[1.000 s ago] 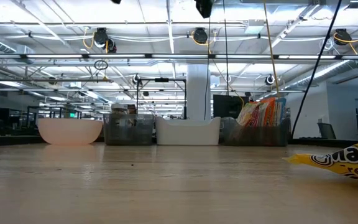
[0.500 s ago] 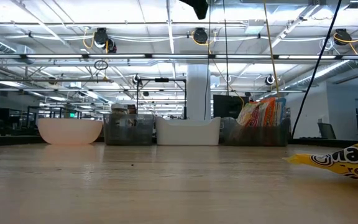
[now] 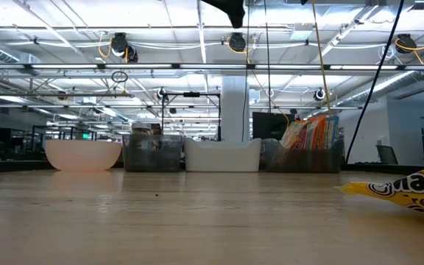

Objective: Pick & Place Food Item
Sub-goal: Put the black seasoning bottle into the left black bin

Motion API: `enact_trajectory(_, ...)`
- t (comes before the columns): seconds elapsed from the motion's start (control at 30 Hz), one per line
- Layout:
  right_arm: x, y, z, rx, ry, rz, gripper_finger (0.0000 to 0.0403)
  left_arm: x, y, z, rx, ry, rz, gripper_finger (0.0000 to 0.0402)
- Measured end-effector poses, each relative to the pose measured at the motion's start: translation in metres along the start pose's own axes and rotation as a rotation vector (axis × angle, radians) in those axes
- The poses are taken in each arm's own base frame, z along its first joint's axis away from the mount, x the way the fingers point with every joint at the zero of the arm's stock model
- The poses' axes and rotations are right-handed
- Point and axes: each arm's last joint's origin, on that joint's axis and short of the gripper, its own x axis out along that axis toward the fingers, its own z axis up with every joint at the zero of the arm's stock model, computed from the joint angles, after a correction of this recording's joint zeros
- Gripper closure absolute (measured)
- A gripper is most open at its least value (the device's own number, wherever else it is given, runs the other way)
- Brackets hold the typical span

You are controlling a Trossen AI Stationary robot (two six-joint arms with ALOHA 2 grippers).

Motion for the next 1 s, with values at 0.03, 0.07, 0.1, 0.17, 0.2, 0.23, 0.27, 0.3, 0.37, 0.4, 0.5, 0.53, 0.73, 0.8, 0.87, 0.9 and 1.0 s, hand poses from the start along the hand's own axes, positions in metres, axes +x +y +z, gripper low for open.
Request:
enact_trajectory(0.03,0.0000,0.0001,0.0003,-0.002,-0.003,0.001,0.0090,0.0006,0.0003,0.0003,-0.002,-0.001,-0.007,0.0190)
enact_trajectory(0.07,0.0000,0.0002,0.0004,-0.004,-0.004,0.002,0.0090,0.0007,0.0002,0.0006,-0.003,-0.003,-0.012,0.0190)
enact_trajectory(0.1,0.0000,0.0002,0.0004,-0.005,-0.004,0.002,0.0090,0.0015,0.0001,0.0008,-0.003,-0.009,-0.015,0.0190)
enact_trajectory(0.17,0.0000,0.0003,0.0006,-0.006,-0.005,0.003,0.0090,0.0041,-0.0004,0.0017,-0.006,-0.027,-0.022,0.0190)
enact_trajectory(0.2,0.0000,0.0002,0.0004,-0.009,-0.003,0.002,0.0090,0.0045,-0.0002,0.0011,-0.005,-0.022,-0.020,0.0190)
enact_trajectory(0.23,0.0000,0.0000,0.0001,-0.013,-0.001,0.000,0.0090,0.0048,0.0002,0.0002,-0.005,-0.014,-0.016,0.0190)
enact_trajectory(0.27,0.0001,-0.0001,-0.0003,-0.015,0.002,0.001,0.0090,0.0051,0.0001,0.0001,-0.005,-0.015,-0.017,0.0190)
enact_trajectory(0.3,0.0001,0.0000,0.0000,-0.018,-0.001,0.002,0.0090,0.0059,0.0000,0.0001,-0.006,-0.018,-0.019,0.0190)
enact_trajectory(0.37,0.0001,0.0001,0.0003,-0.019,-0.003,0.003,0.0090,0.0066,-0.0006,0.0013,-0.011,-0.033,-0.025,0.0190)
enact_trajectory(0.4,0.0001,0.0002,0.0002,-0.019,-0.002,0.004,0.0090,0.0067,-0.0007,0.0016,-0.011,-0.037,-0.026,0.0190)
enact_trajectory(0.5,0.0001,0.0003,0.0001,-0.019,-0.001,0.005,0.0090,0.0071,-0.0010,0.0028,-0.013,-0.051,-0.030,0.0190)
enact_trajectory(0.53,0.0001,0.0003,0.0002,-0.019,-0.001,0.005,0.0090,0.0072,-0.0001,0.0035,-0.014,-0.055,-0.028,0.0190)
enact_trajectory(0.73,0.0001,0.0001,0.0000,-0.023,0.000,0.004,0.0098,0.0072,0.0001,0.0035,-0.020,-0.054,-0.029,0.0190)
enact_trajectory(0.8,0.0001,0.0003,0.0000,-0.027,0.001,0.007,0.0111,0.0072,0.0002,0.0035,-0.024,-0.054,-0.028,0.0190)
enact_trajectory(0.87,0.0001,0.0003,0.0000,-0.028,0.001,0.008,0.0127,0.0072,0.0002,0.0033,-0.028,-0.052,-0.027,0.0190)
enact_trajectory(0.9,0.0001,0.0003,0.0001,-0.029,0.001,0.008,0.0137,0.0073,0.0004,0.0032,-0.029,-0.051,-0.026,0.0190)
enact_trajectory(1.0,0.0002,0.0005,0.0000,-0.035,0.001,0.009,0.0165,0.0073,0.0006,0.0029,-0.028,-0.048,-0.023,0.0190)
